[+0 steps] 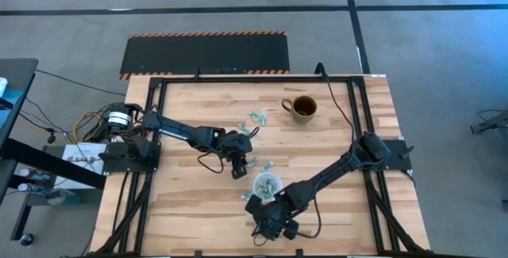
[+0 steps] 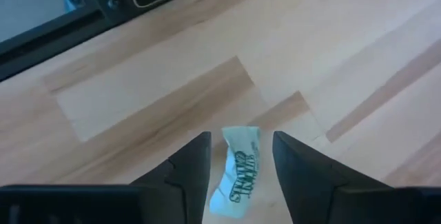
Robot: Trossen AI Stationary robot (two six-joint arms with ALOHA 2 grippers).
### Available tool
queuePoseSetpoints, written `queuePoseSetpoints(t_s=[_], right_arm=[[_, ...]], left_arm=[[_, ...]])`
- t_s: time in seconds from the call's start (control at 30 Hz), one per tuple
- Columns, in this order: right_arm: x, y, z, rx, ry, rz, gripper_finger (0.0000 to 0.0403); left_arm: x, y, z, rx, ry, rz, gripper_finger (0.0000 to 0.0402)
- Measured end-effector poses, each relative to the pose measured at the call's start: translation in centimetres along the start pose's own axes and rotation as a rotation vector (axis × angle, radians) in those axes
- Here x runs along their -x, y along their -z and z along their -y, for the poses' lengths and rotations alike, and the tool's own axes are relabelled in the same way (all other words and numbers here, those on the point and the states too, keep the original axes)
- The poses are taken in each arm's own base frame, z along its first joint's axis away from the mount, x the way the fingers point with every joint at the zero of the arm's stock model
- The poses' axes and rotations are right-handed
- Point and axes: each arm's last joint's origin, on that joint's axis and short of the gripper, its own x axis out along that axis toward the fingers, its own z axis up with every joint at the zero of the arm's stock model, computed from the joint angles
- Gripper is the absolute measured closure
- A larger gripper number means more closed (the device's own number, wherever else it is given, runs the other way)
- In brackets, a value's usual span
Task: Pick and place Stevia / Truvia into bins
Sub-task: Put the green stevia packet into the transparent container
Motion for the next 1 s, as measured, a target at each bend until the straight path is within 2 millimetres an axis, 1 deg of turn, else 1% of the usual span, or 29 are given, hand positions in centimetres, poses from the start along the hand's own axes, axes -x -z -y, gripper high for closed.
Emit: queuePoseSetpoints(t_s=[0.1,0.33,0.43,0.77,0.93,1.0], right_arm=[[0.0,0.0,-0.1,0.033,-0.026,0.017,0.0262],[-1.8,0.7,-0.4,0.068,-0.064,-0.019,0.0274],[-1.8,0.8,-0.4,0.089,-0.064,-0.025,0.0276],[-1.6,1.8,1.2,0.053,-0.048,-0.030,0.0276],[-1.5,2.0,1.5,0.049,-0.046,-0.031,0.0276],[-2.1,2.1,1.5,0.049,-0.049,-0.031,0.0276]], left_arm=[[0.0,0.0,0.0,0.000,0.000,0.001,0.0268],[0.0,0.0,0.0,0.001,0.001,0.002,0.0268],[0.0,0.0,0.0,0.001,0.001,0.002,0.0268],[0.0,0.0,0.0,0.004,-0.001,0.003,0.0268],[0.0,0.0,0.0,0.004,-0.002,0.003,0.0268],[0.0,0.0,0.0,0.004,-0.002,0.003,0.0268]])
